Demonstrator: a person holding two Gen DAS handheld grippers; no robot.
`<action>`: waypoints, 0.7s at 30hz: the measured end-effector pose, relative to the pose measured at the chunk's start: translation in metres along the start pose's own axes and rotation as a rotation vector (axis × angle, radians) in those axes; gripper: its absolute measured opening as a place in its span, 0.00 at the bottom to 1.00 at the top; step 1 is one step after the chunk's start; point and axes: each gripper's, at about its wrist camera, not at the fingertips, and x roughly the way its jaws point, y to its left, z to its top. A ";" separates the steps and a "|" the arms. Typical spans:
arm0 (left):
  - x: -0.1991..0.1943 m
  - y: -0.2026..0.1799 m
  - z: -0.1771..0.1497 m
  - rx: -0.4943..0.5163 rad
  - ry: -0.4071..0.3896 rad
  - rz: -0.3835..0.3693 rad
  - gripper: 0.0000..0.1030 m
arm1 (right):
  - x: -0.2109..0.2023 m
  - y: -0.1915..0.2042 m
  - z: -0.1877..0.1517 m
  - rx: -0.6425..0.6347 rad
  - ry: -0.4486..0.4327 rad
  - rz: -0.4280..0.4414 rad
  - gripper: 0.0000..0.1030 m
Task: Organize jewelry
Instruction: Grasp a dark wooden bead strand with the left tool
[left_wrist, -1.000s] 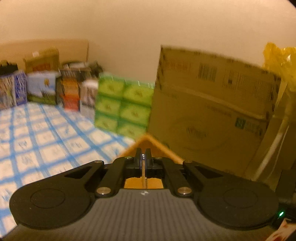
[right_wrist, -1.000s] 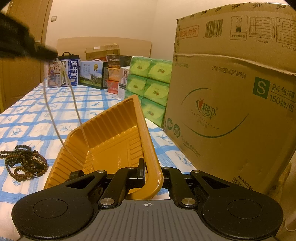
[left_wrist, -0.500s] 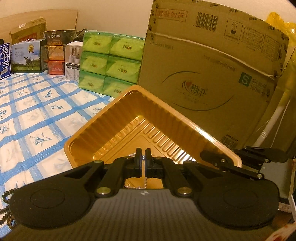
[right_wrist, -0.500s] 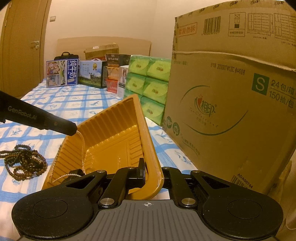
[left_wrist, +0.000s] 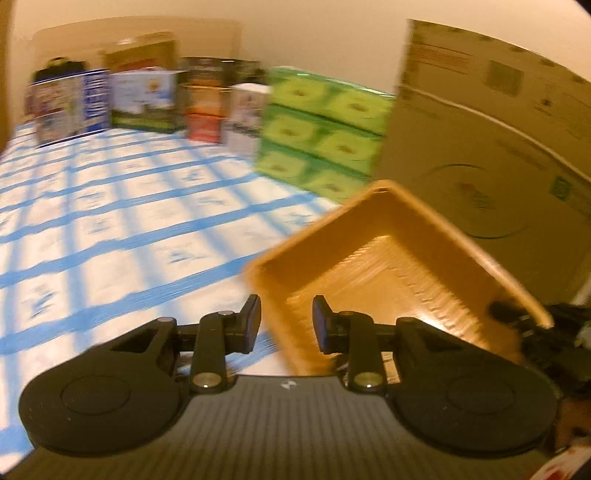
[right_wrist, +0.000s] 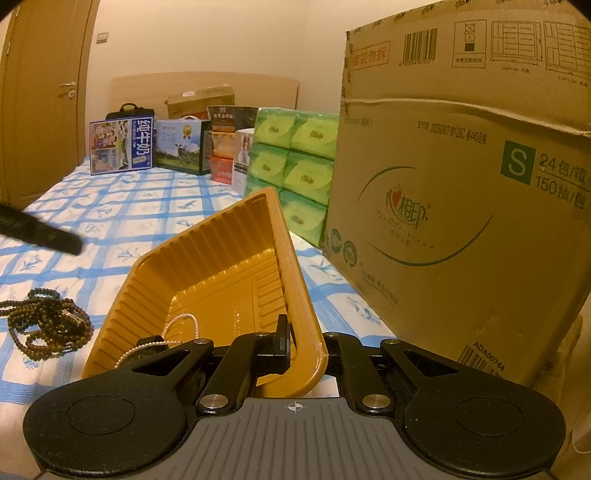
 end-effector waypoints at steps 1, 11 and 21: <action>-0.004 0.007 -0.005 -0.006 -0.004 0.030 0.26 | 0.000 0.000 0.000 0.000 0.001 -0.001 0.06; -0.030 0.066 -0.065 -0.084 0.021 0.262 0.27 | 0.000 0.001 0.000 -0.005 0.003 -0.004 0.06; -0.030 0.084 -0.106 -0.105 0.083 0.329 0.27 | 0.000 0.003 0.001 -0.011 0.006 -0.005 0.06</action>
